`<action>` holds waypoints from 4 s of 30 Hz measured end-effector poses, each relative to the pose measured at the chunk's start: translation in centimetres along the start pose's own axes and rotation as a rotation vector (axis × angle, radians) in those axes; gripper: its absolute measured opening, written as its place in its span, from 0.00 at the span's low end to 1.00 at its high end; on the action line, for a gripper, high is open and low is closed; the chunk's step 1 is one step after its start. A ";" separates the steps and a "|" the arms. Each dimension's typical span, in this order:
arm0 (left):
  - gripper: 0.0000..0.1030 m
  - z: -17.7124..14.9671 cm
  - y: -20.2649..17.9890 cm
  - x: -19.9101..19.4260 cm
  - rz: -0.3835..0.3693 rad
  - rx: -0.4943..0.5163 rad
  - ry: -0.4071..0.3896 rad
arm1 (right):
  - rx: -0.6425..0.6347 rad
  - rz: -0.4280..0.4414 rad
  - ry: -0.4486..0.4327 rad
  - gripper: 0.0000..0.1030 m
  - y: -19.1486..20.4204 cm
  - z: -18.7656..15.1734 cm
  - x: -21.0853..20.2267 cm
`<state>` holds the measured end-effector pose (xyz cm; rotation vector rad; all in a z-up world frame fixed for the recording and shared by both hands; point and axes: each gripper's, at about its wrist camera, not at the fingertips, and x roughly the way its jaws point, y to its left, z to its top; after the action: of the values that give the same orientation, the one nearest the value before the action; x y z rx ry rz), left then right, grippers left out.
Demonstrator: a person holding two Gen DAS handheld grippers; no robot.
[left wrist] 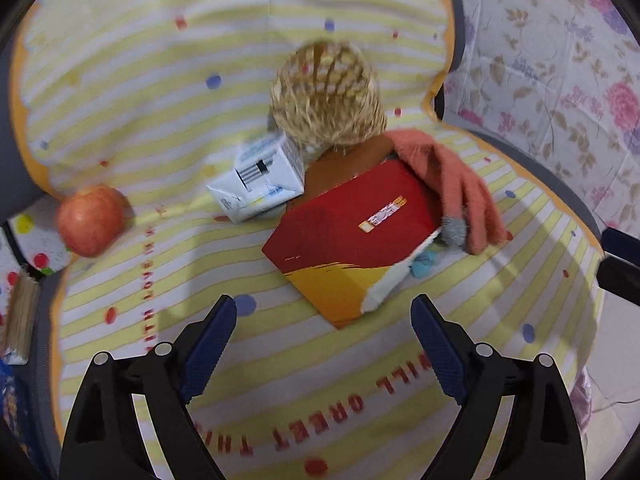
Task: Collect trash
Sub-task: 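Reach the left gripper to the red box and grasp it, then grasp the orange glove with the right gripper while the left gripper holds the red box, then carry the red box and orange glove with both grippers over the bin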
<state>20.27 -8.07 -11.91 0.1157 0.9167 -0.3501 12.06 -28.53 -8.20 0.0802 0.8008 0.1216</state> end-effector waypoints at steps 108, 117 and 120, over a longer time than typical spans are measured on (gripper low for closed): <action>0.65 -11.4 -14.3 -16.0 -0.235 0.067 -0.209 | 0.135 -0.150 -0.110 0.14 -4.5 -10.8 -17.0; 0.65 -13.2 -20.2 -14.7 -0.330 0.189 -0.147 | 0.235 -0.266 -0.089 0.14 -8.0 -16.3 -20.8; 0.65 -13.8 -21.5 -14.4 -0.347 0.212 -0.133 | 0.263 -0.281 -0.082 0.14 -8.8 -17.7 -21.3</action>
<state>-5.61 -21.25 -7.79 0.1262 0.7650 -0.7686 -14.70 -39.74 -6.36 0.2185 0.7354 -0.2524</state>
